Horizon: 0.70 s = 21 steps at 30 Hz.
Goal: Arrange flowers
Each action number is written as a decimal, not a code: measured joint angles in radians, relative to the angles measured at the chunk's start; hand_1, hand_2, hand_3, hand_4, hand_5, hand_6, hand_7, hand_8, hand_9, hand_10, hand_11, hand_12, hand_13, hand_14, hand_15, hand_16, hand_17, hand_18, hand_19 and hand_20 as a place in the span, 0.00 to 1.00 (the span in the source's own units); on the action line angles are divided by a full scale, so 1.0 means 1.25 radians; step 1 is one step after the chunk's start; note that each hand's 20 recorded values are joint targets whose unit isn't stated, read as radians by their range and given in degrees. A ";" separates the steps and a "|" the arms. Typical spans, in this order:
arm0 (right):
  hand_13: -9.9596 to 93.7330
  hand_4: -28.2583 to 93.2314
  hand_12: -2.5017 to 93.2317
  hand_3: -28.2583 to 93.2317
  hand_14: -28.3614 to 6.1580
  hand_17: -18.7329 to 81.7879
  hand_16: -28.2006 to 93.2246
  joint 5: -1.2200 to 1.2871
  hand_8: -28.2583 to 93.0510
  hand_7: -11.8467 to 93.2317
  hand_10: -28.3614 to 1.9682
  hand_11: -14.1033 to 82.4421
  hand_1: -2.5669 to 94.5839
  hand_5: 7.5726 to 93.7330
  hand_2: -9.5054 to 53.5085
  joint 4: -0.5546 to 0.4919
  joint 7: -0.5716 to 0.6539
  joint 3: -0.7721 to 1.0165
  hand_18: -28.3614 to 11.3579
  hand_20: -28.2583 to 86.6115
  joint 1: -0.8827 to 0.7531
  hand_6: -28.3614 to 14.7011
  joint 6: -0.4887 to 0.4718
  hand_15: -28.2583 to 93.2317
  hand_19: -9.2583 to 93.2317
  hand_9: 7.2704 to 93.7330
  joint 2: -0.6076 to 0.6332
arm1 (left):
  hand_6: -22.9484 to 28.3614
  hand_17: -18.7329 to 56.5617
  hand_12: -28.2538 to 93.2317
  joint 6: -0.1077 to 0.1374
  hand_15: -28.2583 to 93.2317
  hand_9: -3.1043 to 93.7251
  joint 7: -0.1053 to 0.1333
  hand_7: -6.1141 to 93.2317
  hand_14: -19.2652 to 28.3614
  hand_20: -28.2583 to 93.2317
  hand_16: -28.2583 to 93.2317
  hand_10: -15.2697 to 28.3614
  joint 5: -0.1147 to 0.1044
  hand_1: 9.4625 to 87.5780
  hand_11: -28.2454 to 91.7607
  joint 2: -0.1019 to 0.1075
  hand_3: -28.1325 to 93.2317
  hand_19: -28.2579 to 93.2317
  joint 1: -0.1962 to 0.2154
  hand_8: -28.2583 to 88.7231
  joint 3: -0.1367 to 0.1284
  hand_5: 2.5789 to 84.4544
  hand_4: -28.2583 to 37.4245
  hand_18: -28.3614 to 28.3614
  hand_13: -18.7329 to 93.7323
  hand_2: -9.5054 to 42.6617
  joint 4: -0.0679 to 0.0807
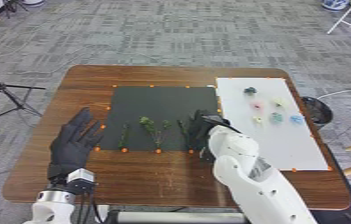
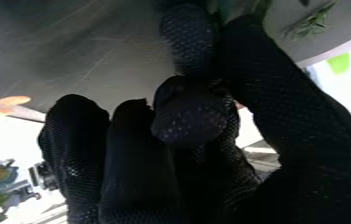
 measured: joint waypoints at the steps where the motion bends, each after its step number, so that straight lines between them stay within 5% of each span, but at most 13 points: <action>1: 0.95 0.09 0.47 0.89 0.73 0.78 0.53 -0.005 0.32 0.45 0.70 0.75 0.33 0.79 0.05 -0.001 -0.004 0.001 0.25 0.86 0.000 0.62 -0.002 0.91 1.00 0.94 0.002 | 0.49 0.00 0.39 0.000 0.30 0.21 0.000 0.29 0.70 0.29 0.31 0.57 0.000 0.17 0.35 0.000 0.79 0.52 0.000 0.14 0.000 0.24 0.00 0.86 0.29 0.05 0.000; 3: 0.94 0.09 0.47 0.88 0.73 0.77 0.53 -0.010 0.17 0.47 0.69 0.75 0.30 0.79 0.06 -0.003 -0.011 0.002 0.24 0.86 -0.001 0.61 -0.005 0.91 1.00 0.93 0.006 | 0.49 0.00 0.39 0.000 0.30 0.21 0.000 0.29 0.70 0.29 0.31 0.57 0.000 0.17 0.34 0.000 0.79 0.52 0.000 0.14 0.000 0.24 0.00 0.86 0.29 0.05 0.000; 13: 0.91 0.07 0.43 0.82 0.68 0.74 0.53 -0.029 0.17 0.27 0.61 0.69 0.21 0.65 0.04 -0.028 -0.027 0.012 0.19 0.85 -0.010 0.52 -0.016 0.90 1.00 0.90 0.012 | 0.49 0.00 0.39 0.000 0.30 0.21 0.001 0.29 0.70 0.29 0.31 0.57 0.000 0.17 0.34 0.000 0.79 0.52 0.000 0.14 -0.001 0.24 0.00 0.86 0.29 0.05 0.000; 17: 0.86 0.07 0.42 0.82 0.62 0.69 0.53 -0.038 0.18 0.21 0.50 0.66 0.19 0.53 0.02 -0.046 -0.036 0.037 0.16 0.84 -0.018 0.46 -0.013 0.90 1.00 0.82 0.013 | 0.49 0.00 0.39 0.000 0.30 0.21 0.001 0.29 0.70 0.29 0.31 0.57 0.000 0.17 0.34 -0.001 0.79 0.52 0.001 0.14 -0.001 0.24 0.00 0.86 0.29 0.05 -0.001; 21: 0.76 0.06 0.34 0.85 0.50 0.57 0.48 -0.064 0.18 0.22 0.42 0.57 0.24 0.44 0.00 -0.061 -0.055 0.072 0.13 0.75 -0.036 0.46 0.035 0.90 1.00 0.63 0.020 | 0.49 0.00 0.39 0.000 0.30 0.21 0.002 0.29 0.70 0.29 0.31 0.57 0.000 0.17 0.34 -0.001 0.79 0.52 0.002 0.14 -0.002 0.24 0.00 0.86 0.29 0.05 -0.001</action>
